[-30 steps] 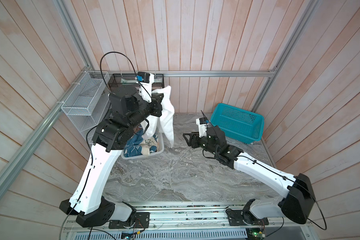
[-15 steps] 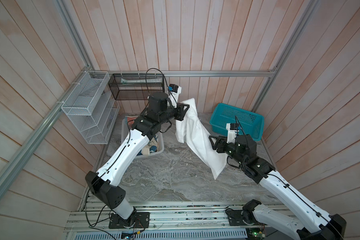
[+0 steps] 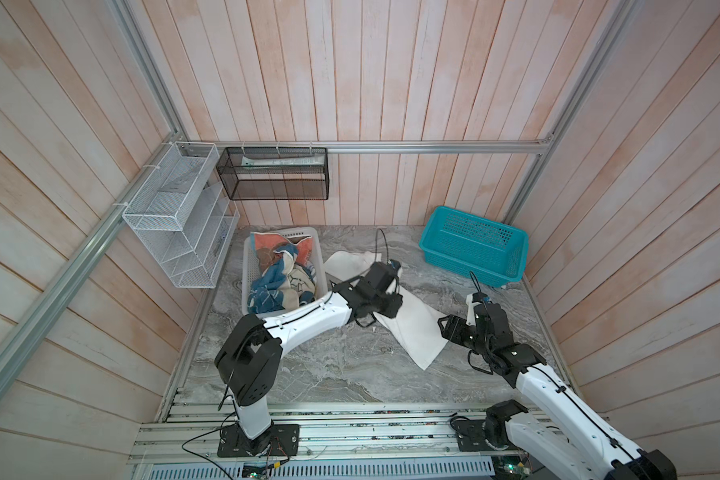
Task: Fold and stack the towels
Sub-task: 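Grasp the white towel's near corners with the left and right grippers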
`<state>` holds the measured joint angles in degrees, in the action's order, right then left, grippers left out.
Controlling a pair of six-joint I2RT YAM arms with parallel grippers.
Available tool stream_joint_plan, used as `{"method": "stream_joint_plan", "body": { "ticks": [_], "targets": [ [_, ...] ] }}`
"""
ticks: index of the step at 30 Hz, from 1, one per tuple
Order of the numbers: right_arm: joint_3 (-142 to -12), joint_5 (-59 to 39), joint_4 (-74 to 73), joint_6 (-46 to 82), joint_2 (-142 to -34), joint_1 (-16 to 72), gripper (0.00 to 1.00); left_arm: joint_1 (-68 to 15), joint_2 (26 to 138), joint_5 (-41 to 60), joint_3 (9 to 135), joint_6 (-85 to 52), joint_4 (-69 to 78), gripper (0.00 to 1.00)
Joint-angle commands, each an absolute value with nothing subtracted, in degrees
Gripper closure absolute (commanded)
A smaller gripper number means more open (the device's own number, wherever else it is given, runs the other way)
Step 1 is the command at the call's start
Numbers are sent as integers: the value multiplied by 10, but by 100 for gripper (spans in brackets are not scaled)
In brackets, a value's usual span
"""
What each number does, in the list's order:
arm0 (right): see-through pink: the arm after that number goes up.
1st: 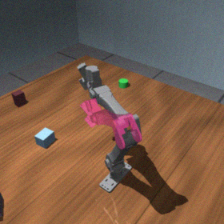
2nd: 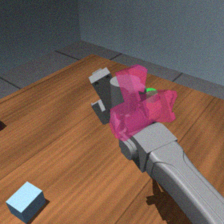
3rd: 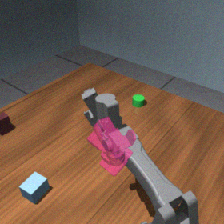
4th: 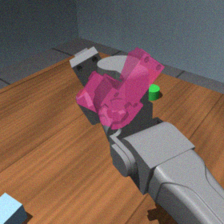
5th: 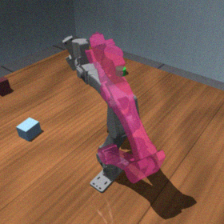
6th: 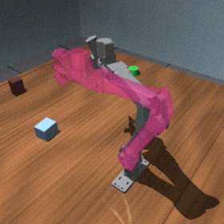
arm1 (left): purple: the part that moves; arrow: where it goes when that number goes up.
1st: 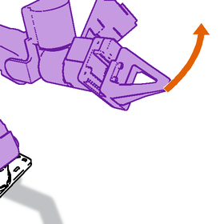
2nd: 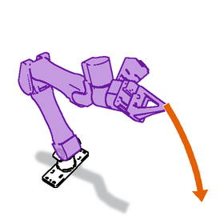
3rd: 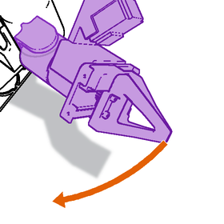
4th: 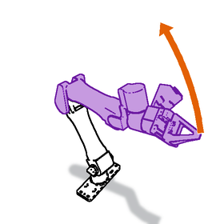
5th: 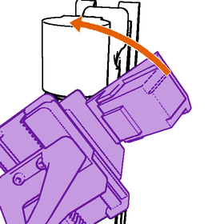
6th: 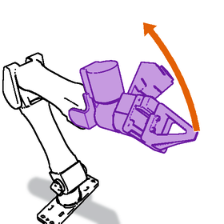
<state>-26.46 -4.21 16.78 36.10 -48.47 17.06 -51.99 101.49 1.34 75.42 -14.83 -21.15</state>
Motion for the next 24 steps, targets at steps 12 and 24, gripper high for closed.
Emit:
{"method": "stream_joint_plan", "body": {
  "ticks": [12, 24],
  "targets": [
    [-223, -135, 197, 379, -428, 62, 32, -680, 1120, -31, 730, -48, -106, 37],
    [-218, -130, 189, 383, -408, 62, 32, -697, 1212, -83, 775, -41, -132, 38]
  ]
}}
